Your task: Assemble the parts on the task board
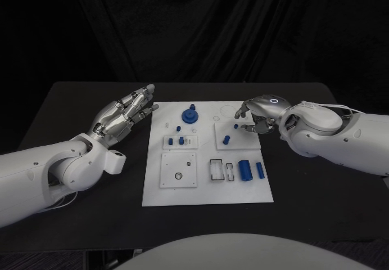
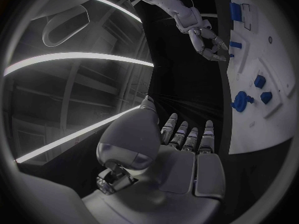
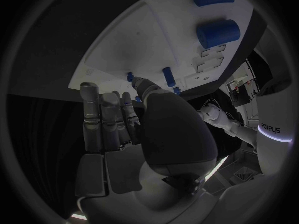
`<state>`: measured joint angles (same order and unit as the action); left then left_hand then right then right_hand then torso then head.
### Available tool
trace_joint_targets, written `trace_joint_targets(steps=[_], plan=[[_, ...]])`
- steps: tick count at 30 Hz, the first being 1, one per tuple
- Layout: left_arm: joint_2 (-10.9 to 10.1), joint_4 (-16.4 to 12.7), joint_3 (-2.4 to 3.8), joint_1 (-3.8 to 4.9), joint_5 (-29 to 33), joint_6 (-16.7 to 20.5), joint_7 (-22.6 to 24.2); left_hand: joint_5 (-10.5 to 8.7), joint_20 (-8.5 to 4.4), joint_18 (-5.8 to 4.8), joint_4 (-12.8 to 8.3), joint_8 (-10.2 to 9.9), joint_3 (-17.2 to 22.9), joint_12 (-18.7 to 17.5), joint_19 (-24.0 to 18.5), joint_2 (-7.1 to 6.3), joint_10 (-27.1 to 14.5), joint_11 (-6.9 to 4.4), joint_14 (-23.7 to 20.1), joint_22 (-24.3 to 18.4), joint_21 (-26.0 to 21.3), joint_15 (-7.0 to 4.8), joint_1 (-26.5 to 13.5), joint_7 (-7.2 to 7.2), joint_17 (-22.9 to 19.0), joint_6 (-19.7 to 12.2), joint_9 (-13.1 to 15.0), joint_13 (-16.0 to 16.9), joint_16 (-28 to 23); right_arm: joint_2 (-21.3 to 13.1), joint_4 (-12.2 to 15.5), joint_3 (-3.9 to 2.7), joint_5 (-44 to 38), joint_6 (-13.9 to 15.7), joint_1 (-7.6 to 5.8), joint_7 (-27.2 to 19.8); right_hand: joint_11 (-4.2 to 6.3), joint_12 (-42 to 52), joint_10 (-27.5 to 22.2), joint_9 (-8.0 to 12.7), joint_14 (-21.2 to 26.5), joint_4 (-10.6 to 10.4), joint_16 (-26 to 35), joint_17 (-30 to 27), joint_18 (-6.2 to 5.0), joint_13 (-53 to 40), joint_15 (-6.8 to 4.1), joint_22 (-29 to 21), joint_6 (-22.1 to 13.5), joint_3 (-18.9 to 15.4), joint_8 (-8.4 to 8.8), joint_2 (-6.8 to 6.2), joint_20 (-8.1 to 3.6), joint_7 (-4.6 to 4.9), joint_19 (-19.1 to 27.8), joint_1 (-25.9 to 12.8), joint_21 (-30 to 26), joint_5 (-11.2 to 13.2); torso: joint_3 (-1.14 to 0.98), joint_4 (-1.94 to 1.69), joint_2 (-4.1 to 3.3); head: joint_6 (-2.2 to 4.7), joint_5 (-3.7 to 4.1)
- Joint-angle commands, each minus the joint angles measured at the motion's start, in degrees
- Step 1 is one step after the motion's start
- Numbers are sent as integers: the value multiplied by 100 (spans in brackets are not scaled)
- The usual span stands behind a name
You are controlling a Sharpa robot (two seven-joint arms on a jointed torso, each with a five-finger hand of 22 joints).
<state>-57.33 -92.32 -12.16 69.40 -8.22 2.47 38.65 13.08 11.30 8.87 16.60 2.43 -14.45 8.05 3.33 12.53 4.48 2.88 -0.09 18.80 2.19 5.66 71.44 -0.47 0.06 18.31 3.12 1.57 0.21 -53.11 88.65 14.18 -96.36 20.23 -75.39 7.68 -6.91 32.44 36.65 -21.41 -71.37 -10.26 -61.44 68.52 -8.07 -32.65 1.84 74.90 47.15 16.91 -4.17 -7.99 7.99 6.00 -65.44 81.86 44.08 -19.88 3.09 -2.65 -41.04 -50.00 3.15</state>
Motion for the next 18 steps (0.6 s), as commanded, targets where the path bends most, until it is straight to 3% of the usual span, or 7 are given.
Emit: trace_joint_targets(steps=[1, 2, 4, 12, 18], plan=[[3, -34, 6, -3, 82, -130, 841, 90, 49, 78, 3, -30, -43, 28, 2, -1, -4, 68, 9, -26, 0, 54, 98, -73, -6, 14, -11, 4, -21, 36, -66, -3, -81, -34, 35, 4, 1, -26, 110, 14, -54, 15, -42, -24, -27, 58, -7, 385, -3, -30, -15, 10, 0, -35, -69, -10, 26, 4, 36, -27, -47, 0, 25], [3, -33, 6, -3, 82, -137, 834, 201, 72, 92, 1, -31, -49, 35, 10, 3, -4, 97, 9, -40, 2, 64, 204, -100, -6, 6, -19, 4, -21, 62, -100, -3, -81, -45, 42, -3, 5, -34, 162, 16, -68, 18, -64, -24, -21, 92, -9, 396, -4, -23, -16, 17, -3, -37, -99, 4, 60, -16, 36, -25, -55, 0, 29], [-1, -33, 6, -3, 82, -146, 827, 247, 90, 97, 1, -30, -49, 30, 15, 8, -12, 113, 9, -48, 3, 78, 263, -88, -6, 12, -21, 3, -21, 104, -149, -3, -81, -60, 54, -17, 9, -45, 209, 19, -84, 20, -85, -26, -17, 128, -10, 403, -4, -13, -17, 25, -6, -30, -124, 18, 81, -36, 35, -25, -64, 0, 35], [-4, -60, 6, -3, 82, -171, 808, 310, 130, 102, 5, -23, -57, 51, 21, 12, -4, 138, 9, -65, 5, 115, 343, -84, -6, 50, -20, 6, -21, 221, -253, -3, -81, -23, 127, -78, 34, -137, 406, 23, -98, 55, -132, -84, -7, 336, -41, 429, 49, 82, -47, 29, -31, -33, -191, 110, 115, -342, 39, -31, -68, 0, 22], [1, -64, 6, -3, 82, -204, 787, 372, 176, 102, 3, -23, -59, 60, 30, 27, -3, 164, 25, -79, 8, 169, 428, -64, 0, 59, -23, 6, -15, 285, -308, -3, -81, 59, 159, -114, 105, -98, 734, -92, -230, 121, -286, -58, 31, 450, -86, 493, 377, 148, -238, 31, -80, -11, -370, 154, 364, -605, 39, -31, -68, 0, 19]])
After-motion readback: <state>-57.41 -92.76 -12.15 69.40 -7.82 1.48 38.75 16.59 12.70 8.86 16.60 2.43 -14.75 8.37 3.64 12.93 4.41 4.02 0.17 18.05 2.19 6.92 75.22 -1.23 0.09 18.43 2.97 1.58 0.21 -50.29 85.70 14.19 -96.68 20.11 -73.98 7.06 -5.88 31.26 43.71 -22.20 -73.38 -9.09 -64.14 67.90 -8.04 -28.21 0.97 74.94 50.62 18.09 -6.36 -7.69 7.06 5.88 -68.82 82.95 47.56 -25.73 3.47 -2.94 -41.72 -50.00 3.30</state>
